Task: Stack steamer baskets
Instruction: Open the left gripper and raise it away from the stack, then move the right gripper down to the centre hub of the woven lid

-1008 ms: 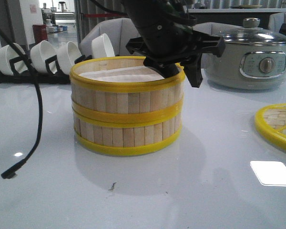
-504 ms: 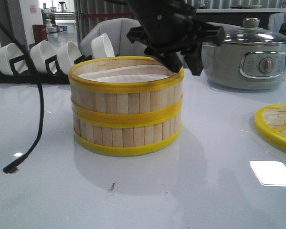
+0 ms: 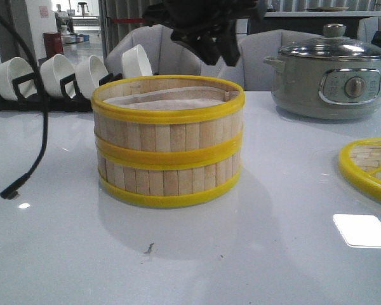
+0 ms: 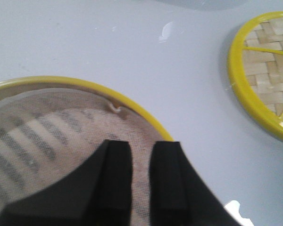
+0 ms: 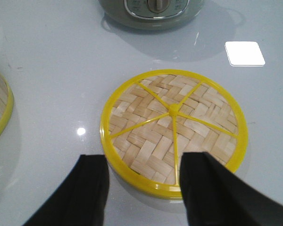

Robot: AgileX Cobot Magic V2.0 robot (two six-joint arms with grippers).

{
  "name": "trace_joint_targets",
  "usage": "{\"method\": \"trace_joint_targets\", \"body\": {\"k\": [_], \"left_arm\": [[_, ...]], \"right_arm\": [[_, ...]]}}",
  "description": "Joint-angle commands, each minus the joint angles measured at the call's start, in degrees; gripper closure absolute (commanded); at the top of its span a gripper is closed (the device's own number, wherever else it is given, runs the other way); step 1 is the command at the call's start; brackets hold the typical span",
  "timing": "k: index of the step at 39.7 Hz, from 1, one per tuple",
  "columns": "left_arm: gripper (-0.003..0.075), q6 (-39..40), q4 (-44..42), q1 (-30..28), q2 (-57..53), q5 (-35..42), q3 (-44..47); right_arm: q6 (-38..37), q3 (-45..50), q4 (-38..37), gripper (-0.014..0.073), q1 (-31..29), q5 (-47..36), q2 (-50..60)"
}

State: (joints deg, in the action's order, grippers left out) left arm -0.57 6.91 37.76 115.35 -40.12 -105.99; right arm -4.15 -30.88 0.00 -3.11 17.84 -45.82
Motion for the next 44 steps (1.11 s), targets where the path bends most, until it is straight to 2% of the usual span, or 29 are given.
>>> {"method": "trace_joint_targets", "body": {"k": [1, 13, 20, 29, 44], "left_arm": [[0.0618, 0.6, 0.1, -3.5, -6.3, 2.0, -2.4], [0.0635, 0.6, 0.1, -17.3, -16.7, 1.0, -1.6], [0.0635, 0.6, 0.2, -24.6, -23.5, 1.1, 3.6], [0.0635, 0.6, 0.2, -29.5, -34.4, 5.8, 18.1], [0.0635, 0.6, 0.6, -31.8, -56.9, 18.8, 48.5]], "right_arm": [[0.2, -1.8, -0.6, 0.0148, -0.1, -4.0, 0.2], [0.2, -1.8, -0.6, 0.0148, -0.1, -4.0, 0.2], [0.2, -1.8, -0.6, 0.0148, -0.1, -4.0, 0.2], [0.2, -1.8, -0.6, 0.0148, -0.1, -4.0, 0.2], [0.2, -1.8, -0.6, 0.0148, 0.3, -4.0, 0.2]]}}
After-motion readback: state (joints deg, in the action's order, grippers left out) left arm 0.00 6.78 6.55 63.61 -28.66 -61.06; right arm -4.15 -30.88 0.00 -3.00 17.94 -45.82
